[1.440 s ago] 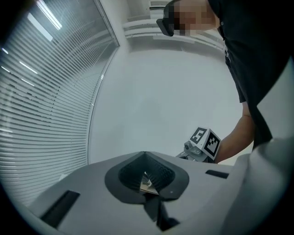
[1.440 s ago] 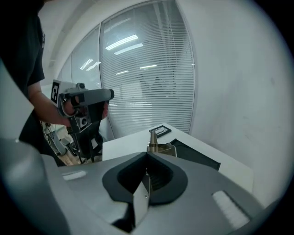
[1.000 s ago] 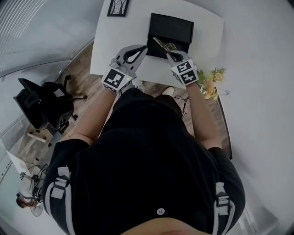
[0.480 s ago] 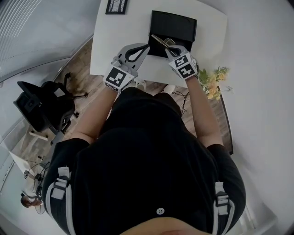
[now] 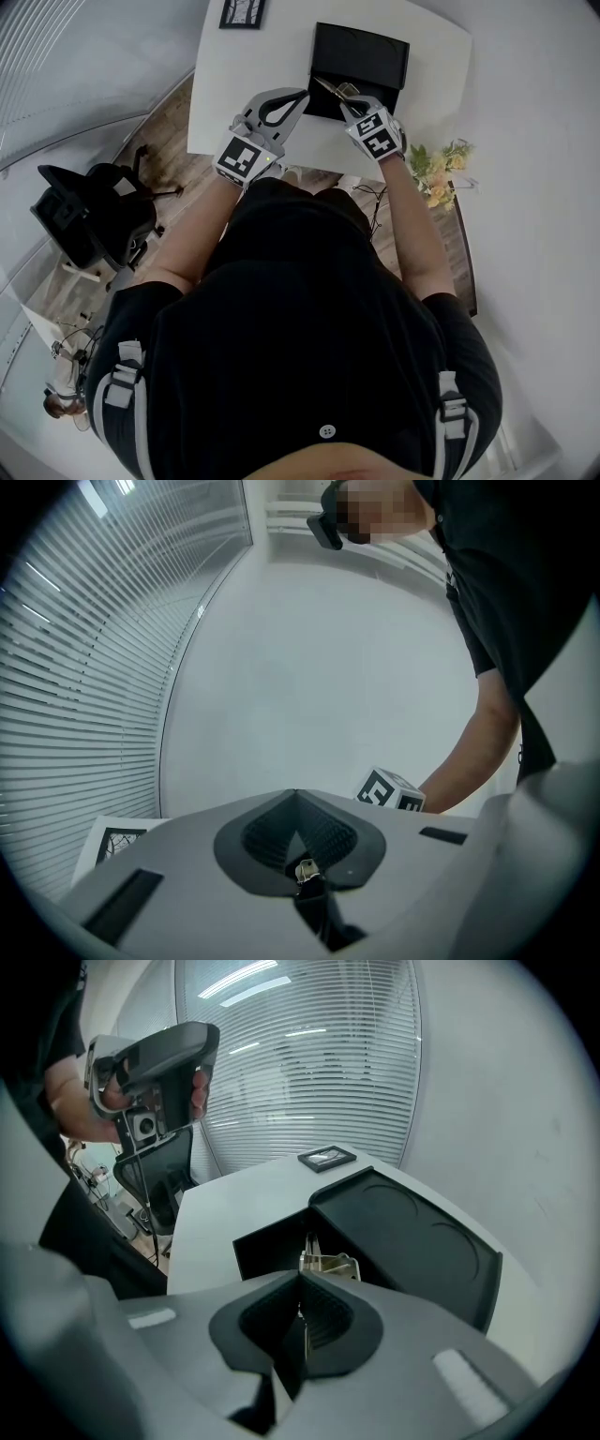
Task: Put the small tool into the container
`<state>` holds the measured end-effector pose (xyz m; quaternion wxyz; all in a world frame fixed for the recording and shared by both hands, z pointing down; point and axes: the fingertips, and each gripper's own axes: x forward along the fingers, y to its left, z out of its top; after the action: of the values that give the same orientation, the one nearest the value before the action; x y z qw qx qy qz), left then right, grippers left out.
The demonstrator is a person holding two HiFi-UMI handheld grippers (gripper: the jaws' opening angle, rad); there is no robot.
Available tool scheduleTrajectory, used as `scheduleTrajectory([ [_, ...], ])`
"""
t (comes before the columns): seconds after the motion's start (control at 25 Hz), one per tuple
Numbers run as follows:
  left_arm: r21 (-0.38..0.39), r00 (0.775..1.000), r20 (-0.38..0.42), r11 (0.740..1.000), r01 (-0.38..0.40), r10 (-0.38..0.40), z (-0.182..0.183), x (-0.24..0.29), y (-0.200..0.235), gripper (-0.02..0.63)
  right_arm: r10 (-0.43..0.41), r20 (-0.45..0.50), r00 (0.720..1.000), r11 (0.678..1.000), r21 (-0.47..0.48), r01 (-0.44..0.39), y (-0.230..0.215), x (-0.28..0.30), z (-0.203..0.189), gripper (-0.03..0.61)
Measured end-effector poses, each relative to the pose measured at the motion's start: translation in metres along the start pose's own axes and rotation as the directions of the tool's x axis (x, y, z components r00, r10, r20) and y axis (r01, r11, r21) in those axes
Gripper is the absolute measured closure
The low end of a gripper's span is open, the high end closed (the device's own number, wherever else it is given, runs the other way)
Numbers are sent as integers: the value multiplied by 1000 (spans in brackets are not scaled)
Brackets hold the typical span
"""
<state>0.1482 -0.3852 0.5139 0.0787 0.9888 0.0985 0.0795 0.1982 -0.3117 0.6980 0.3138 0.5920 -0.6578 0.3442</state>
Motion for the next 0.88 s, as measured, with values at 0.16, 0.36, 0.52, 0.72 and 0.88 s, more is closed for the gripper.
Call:
scheduleTrajectory([
  [0.16, 1, 1000, -10, 1000, 1, -1, 0, 0, -2, 607, 8, 0, 1000, 1000, 2, -8, -2, 8, -7, 563],
  [0.36, 1, 999, -27, 1000, -21, 21, -4, -2, 1, 607, -17, -9, 1000, 1000, 0, 17, -9, 8, -5, 554],
  [0.52, -5, 999, -27, 1000, -16, 16, -2, -2, -1, 607, -87, 4, 996, 996, -5, 87, -21, 0, 0, 488],
  [0.72, -10, 1000, -29, 1000, -7, 7, 5, 0, 0, 607, -174, 90, 981, 985, 29, 172, -32, -34, 25, 482],
  [0.88, 5, 1000, -9, 1000, 15, -15, 22, 2, -7, 607, -198, 232, 952, 980, 82, 183, -20, -77, 59, 485],
])
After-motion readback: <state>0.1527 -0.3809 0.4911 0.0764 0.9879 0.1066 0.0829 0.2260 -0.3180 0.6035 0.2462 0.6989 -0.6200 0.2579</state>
